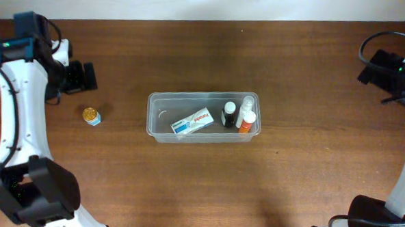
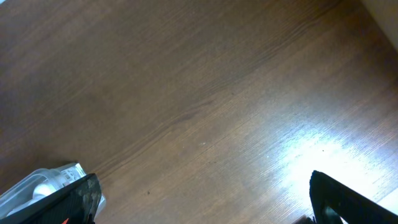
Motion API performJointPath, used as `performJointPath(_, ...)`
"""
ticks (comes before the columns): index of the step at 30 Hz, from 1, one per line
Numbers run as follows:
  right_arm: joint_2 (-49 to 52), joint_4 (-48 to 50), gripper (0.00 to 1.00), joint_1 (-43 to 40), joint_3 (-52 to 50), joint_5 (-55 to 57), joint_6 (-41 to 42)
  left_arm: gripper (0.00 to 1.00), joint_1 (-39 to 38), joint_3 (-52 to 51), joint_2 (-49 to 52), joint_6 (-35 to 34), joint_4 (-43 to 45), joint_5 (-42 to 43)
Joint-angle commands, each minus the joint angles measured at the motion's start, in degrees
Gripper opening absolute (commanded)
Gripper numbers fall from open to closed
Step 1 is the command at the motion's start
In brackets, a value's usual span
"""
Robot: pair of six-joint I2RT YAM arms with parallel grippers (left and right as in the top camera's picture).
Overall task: Pack container
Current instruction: 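Raise the left gripper and move it back toward the gold jar, then lower the left gripper onto the gold-lidded jar and grasp it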
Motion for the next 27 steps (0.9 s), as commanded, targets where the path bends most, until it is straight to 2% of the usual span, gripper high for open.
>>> performJointPath(1,0.2,0.0,0.98,-0.2,0.4,0.5,0.5,0.99,-0.2,-4.3,3.2,-3.1,2.3,-1.2)
performJointPath(16,0.2,0.0,0.98,-0.2,0.4,0.5,0.5,0.99,-0.2,-5.2,19.3,-3.5,3.9,-1.5)
performJointPath(24,0.2,0.0,0.98,-0.2,0.4,0.5,0.5,0.99,-0.2,-5.2,20.9,-3.5,5.3,-3.4)
performJointPath(25,0.2,0.0,0.98,-0.2,0.4,0.5,0.5,0.97,-0.2,-5.2,20.9,-3.5,5.5,-3.4)
performJointPath(27,0.2,0.0,0.98,-0.2,0.4,0.5,0.5,0.84,-0.2,-5.2,20.9,-3.5,5.7,-3.4)
